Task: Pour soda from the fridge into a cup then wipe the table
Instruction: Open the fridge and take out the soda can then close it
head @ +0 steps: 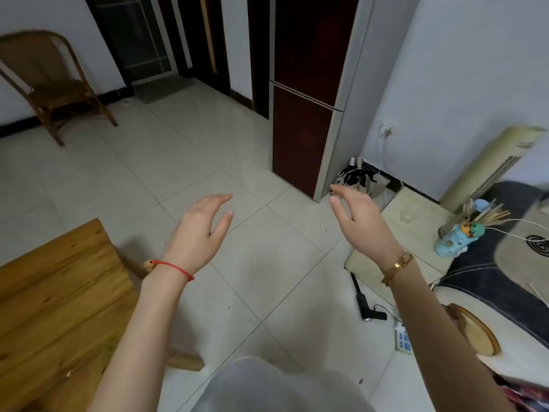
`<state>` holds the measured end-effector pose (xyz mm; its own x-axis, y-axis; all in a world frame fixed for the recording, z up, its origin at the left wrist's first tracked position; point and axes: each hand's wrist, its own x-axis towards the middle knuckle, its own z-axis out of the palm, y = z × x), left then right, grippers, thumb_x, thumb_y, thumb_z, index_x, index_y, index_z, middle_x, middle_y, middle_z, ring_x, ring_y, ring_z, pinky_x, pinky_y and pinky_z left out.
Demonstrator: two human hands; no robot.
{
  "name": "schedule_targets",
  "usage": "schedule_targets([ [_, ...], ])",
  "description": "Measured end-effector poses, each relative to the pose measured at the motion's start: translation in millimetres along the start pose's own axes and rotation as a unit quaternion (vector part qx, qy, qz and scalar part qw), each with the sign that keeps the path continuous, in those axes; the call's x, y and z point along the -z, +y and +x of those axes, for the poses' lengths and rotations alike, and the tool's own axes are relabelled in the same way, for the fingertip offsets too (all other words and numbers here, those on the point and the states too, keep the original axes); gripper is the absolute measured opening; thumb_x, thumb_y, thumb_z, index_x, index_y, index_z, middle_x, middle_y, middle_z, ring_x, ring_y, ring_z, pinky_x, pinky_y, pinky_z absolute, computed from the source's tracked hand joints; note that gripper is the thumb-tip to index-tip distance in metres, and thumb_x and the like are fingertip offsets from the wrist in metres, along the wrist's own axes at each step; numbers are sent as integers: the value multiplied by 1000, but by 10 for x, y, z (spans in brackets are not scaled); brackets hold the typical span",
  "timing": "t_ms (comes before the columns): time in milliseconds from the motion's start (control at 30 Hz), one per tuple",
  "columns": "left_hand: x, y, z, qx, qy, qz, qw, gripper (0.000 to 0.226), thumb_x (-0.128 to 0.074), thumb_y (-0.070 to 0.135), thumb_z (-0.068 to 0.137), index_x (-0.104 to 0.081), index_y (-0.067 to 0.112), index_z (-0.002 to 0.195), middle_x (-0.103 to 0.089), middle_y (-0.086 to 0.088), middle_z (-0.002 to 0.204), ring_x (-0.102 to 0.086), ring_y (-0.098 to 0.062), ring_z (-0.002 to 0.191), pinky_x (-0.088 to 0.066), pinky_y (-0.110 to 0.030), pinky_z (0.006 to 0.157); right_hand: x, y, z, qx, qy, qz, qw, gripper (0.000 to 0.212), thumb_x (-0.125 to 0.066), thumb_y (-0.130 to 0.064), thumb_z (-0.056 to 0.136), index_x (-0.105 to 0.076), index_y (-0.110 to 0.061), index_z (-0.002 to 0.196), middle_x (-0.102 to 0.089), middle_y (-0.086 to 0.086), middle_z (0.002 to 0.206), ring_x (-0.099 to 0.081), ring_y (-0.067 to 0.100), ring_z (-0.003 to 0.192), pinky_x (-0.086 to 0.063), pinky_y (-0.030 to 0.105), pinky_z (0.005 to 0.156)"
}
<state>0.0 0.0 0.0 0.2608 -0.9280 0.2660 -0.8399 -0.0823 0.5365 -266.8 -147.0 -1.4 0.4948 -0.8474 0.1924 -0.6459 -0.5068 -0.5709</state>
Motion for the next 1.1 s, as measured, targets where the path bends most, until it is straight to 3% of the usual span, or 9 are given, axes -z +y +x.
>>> schedule_targets([
  [200,-162,-245,612,18,-42,0,999,37,-48,26,100,-55,14,134,-58,-2,135,-49,-19,129,-30,-21,106,-224,96,562,-46,-33,5,998,61,-27,-49,96,-48,-13,141,-54,4,140,-44,21,135,-35,47,114],
  [400,-383,-611,1278,30,-59,10,998,37,-49,26,100,-55,14,134,-59,-3,134,-50,-20,128,-34,-26,108,-506,372,1301,-40,-51,-34,997,70,-20,-57,96,-49,-11,139,-57,8,137,-50,25,130,-38,48,111],
  [533,-480,-858,1858,48,-57,22,997,39,-47,32,100,-56,14,133,-60,-4,133,-52,-21,125,-37,-29,106,-652,537,1952,-35,-68,-31,997,65,-21,-56,98,-48,-15,140,-55,6,138,-46,24,131,-36,44,112],
  [667,-464,-1017,2574,62,-35,29,997,45,-42,40,97,-55,16,133,-60,-3,132,-52,-21,126,-40,-34,108,-671,638,2766,-28,-76,-35,996,49,-33,-41,103,-45,-14,143,-52,5,142,-42,22,134,-32,35,112],
  [867,-377,-1308,3527,86,7,39,995,38,-47,30,99,-55,16,133,-59,-3,134,-51,-21,127,-36,-29,108,-722,728,4012,-4,-72,-15,997,47,-36,-39,102,-48,-14,140,-55,8,136,-46,26,129,-38,43,110],
  [1100,-321,-1841,4132,153,47,40,986,37,-48,27,99,-56,15,133,-59,-4,132,-51,-21,125,-32,-20,105,-1122,687,5126,31,-116,-3,993,45,-37,-38,102,-52,-16,138,-56,4,138,-44,23,131,-34,43,113],
])
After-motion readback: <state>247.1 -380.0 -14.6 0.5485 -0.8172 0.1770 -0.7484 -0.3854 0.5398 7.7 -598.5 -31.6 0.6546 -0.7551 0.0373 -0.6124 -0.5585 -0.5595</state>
